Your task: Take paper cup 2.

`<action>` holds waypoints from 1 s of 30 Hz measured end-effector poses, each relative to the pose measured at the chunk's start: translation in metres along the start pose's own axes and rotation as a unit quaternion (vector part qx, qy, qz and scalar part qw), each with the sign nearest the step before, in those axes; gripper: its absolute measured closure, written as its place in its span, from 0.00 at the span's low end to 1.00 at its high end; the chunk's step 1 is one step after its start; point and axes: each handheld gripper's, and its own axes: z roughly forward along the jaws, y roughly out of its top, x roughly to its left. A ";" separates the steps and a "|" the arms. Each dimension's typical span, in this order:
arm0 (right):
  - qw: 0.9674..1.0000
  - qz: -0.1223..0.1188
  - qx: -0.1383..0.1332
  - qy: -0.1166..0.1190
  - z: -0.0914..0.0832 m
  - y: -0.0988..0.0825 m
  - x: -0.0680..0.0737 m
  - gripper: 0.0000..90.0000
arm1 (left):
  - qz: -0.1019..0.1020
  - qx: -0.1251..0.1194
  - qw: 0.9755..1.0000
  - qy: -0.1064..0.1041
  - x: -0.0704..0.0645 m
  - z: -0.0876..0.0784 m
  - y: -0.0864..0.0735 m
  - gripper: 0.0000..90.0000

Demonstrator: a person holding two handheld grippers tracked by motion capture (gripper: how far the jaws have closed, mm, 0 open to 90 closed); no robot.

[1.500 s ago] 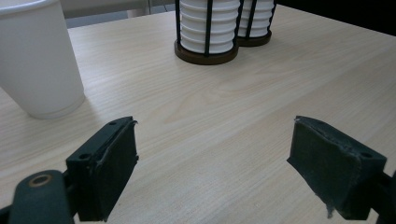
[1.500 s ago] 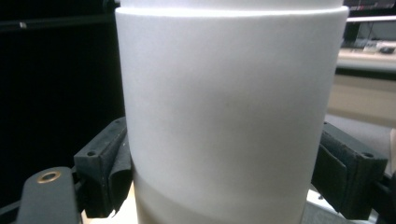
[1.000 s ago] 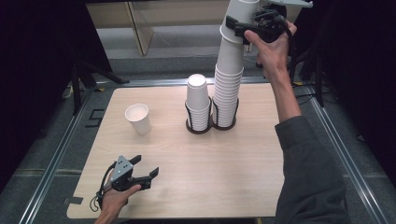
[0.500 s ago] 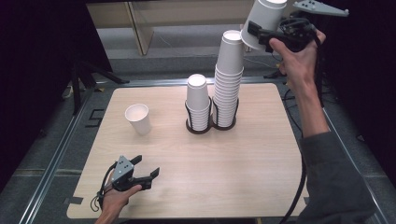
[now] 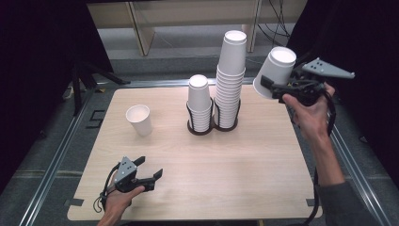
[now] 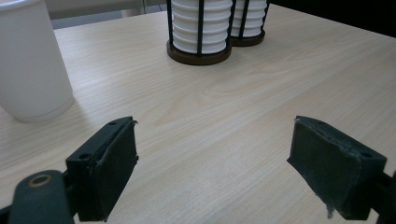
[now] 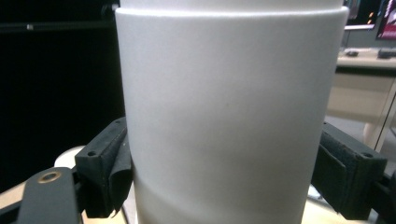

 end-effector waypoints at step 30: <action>0.990 0.025 0.070 0.123 0.061 -0.127 0.077 0.19 | 0.000 -0.039 0.999 -0.028 -0.003 0.015 0.004 0.16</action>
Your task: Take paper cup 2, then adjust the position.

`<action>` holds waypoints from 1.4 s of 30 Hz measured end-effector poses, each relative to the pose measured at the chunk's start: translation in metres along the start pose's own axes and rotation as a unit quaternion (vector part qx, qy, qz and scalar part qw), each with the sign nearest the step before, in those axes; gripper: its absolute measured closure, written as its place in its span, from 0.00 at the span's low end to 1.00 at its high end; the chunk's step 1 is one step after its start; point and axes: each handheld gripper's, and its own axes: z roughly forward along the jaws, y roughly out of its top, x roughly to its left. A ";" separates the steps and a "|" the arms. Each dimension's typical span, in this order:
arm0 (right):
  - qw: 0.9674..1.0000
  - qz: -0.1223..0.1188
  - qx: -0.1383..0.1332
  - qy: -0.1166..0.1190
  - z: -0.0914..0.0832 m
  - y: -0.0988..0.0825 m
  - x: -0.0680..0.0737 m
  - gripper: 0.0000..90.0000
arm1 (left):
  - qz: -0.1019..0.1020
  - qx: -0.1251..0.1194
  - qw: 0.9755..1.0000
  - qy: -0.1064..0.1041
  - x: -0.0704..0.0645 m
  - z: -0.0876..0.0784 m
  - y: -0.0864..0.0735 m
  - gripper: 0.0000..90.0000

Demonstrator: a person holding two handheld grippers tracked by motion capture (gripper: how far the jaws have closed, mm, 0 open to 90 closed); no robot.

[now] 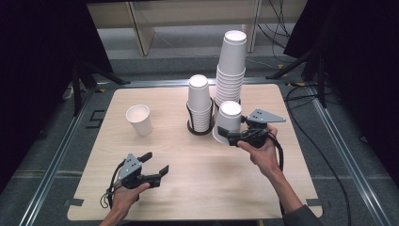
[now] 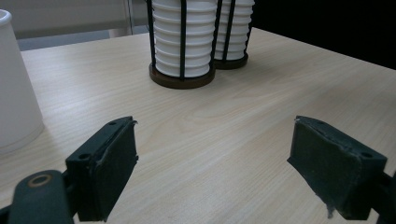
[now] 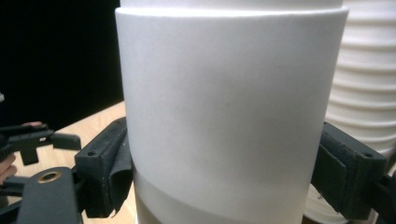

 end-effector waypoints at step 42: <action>0.994 -0.028 0.040 0.100 0.080 -0.022 0.062 0.19 | 0.010 -0.032 0.999 -0.027 -0.007 0.002 0.005 0.16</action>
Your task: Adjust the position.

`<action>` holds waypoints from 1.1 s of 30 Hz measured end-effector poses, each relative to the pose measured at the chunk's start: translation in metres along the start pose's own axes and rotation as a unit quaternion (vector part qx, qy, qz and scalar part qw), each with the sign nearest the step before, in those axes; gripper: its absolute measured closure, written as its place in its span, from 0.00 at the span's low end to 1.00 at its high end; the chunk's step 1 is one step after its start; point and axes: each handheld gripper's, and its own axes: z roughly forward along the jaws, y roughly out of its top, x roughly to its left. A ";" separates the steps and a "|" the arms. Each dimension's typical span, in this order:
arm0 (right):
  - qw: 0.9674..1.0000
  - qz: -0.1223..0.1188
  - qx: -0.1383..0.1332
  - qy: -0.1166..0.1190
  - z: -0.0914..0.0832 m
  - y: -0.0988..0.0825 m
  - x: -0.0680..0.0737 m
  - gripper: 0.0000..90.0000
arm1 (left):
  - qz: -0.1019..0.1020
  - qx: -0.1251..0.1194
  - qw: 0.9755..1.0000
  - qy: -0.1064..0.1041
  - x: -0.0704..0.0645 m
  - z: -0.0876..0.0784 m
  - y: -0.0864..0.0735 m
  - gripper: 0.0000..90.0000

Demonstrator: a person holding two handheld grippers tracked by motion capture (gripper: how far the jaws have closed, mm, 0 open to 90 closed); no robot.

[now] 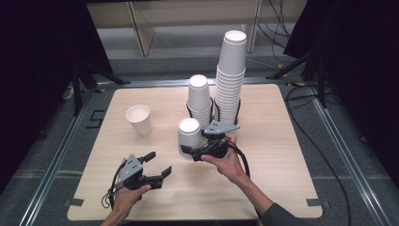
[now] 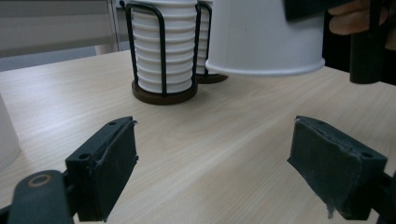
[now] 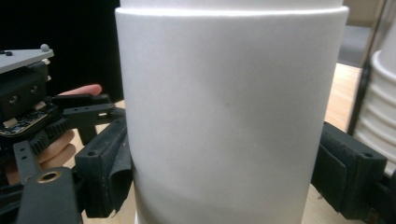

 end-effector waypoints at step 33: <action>0.998 -0.015 -0.005 0.062 0.034 -0.008 0.034 0.20 | -0.037 -0.012 0.999 -0.031 -0.015 0.021 0.004 0.01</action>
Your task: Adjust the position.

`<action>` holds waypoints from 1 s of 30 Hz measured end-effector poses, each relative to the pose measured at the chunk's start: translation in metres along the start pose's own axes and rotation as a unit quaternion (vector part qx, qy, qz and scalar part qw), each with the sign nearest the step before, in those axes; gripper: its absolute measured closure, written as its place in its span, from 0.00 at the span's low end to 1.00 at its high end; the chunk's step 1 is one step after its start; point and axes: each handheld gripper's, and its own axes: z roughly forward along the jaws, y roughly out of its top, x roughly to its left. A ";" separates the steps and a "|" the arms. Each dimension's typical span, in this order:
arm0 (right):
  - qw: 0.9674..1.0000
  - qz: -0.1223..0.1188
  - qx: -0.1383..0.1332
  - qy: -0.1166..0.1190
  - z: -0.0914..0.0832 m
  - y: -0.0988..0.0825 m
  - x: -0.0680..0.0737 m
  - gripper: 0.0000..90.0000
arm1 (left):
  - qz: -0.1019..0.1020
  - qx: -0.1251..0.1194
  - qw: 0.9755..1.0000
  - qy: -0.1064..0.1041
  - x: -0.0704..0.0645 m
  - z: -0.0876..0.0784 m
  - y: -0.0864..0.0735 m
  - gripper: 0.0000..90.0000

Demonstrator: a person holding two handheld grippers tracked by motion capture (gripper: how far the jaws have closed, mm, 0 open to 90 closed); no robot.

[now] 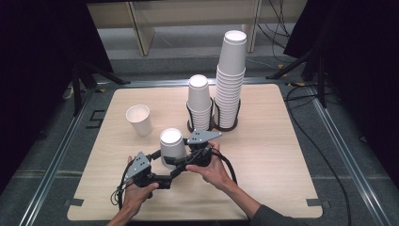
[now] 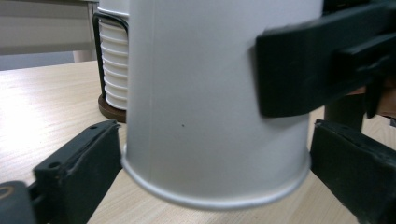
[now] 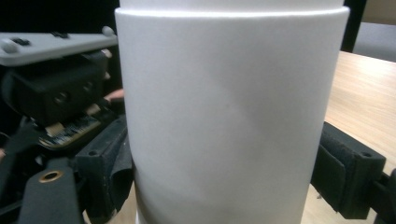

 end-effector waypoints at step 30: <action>1.000 -0.010 0.017 0.018 -0.005 0.015 0.010 0.15 | 0.068 -0.003 0.998 -0.002 -0.003 0.000 0.005 0.12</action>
